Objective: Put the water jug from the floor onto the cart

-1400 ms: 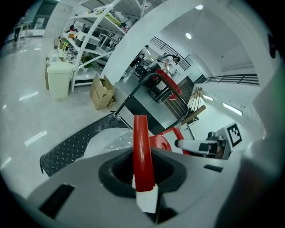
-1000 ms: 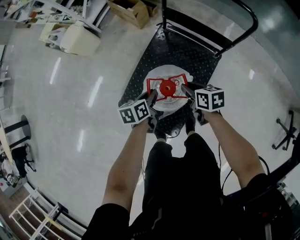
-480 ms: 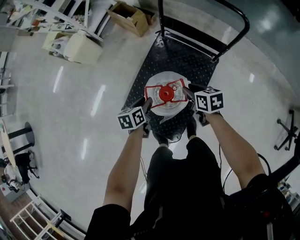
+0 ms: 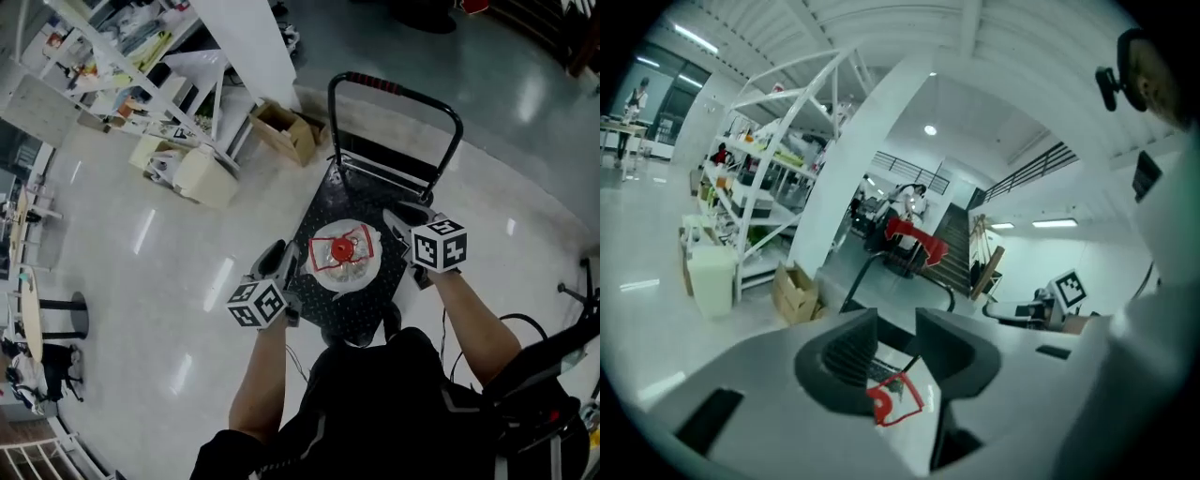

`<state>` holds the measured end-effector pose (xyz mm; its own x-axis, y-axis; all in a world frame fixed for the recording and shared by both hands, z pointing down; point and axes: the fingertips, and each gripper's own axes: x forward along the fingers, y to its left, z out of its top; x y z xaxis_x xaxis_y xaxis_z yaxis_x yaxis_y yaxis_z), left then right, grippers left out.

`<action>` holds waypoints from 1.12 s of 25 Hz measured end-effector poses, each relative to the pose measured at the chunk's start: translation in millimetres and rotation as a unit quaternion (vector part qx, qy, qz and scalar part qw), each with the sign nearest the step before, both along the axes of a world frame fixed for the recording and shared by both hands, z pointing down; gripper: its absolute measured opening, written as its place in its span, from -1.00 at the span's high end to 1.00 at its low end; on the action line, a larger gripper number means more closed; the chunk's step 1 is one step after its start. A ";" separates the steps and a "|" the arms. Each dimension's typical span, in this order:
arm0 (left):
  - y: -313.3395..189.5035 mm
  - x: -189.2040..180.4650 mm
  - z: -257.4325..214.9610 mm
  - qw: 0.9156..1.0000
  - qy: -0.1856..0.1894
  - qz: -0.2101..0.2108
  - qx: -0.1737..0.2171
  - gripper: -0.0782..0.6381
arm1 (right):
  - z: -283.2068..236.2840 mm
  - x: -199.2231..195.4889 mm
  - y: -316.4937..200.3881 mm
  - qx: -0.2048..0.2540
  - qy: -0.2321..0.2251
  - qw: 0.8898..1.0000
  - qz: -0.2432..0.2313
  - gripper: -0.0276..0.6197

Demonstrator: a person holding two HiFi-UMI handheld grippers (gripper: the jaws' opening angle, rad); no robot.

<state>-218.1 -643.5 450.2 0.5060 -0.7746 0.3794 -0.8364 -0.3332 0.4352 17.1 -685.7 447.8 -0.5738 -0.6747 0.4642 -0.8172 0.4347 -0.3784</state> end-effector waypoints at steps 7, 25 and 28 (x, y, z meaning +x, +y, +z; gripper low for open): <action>19.7 52.0 -120.2 0.986 -0.032 0.092 0.138 0.78 | -102.6 18.0 25.2 0.101 -0.036 0.994 0.010 0.74; 102.7 157.9 -171.2 0.962 -0.043 0.175 0.204 0.78 | -157.5 78.8 112.6 0.179 -0.015 0.984 0.009 0.91; 139.8 160.0 -176.3 0.954 -0.027 0.206 0.216 0.78 | -163.5 77.7 158.1 0.190 -0.006 0.981 0.034 0.91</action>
<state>-58.1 -503.8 273.9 0.7897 -0.6045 0.1045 -0.6134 -0.7766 0.1435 94.7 -527.6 284.4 -0.5251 -0.8348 0.1653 -0.8458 0.4903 -0.2103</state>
